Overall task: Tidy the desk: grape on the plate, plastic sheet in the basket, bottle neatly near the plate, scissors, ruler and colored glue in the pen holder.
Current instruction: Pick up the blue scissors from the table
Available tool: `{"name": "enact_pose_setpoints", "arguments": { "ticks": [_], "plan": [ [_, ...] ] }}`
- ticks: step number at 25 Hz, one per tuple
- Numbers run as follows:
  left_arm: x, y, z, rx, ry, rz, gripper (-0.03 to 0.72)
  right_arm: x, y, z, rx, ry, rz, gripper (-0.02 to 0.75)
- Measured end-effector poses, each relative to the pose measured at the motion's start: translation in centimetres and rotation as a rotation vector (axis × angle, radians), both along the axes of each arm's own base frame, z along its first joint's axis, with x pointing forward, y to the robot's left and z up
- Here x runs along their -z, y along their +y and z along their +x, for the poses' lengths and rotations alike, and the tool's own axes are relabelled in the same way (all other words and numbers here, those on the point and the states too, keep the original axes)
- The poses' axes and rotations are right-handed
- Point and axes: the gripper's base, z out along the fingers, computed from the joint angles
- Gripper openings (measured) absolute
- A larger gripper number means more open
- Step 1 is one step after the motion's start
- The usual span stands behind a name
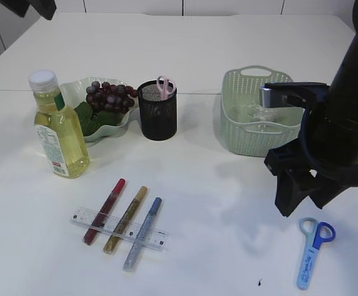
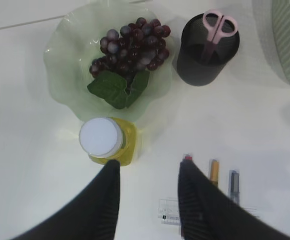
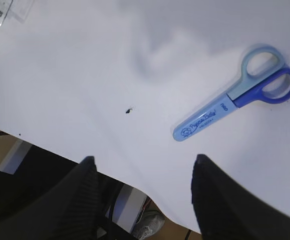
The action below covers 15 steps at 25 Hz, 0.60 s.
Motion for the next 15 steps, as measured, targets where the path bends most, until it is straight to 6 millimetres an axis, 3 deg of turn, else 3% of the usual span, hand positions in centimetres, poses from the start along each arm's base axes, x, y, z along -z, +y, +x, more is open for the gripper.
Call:
{"name": "enact_pose_setpoints", "arguments": {
  "ticks": [8,15],
  "plan": [
    [-3.3,1.7,-4.1,-0.003,-0.083,-0.028,0.290,0.0,0.0,0.0,0.022,0.004,-0.003,0.469],
    [-1.8,4.8,-10.7,0.005,-0.173,-0.074,0.290,0.0,0.0,0.1,0.037,-0.003,-0.001,0.469]
  ]
}}
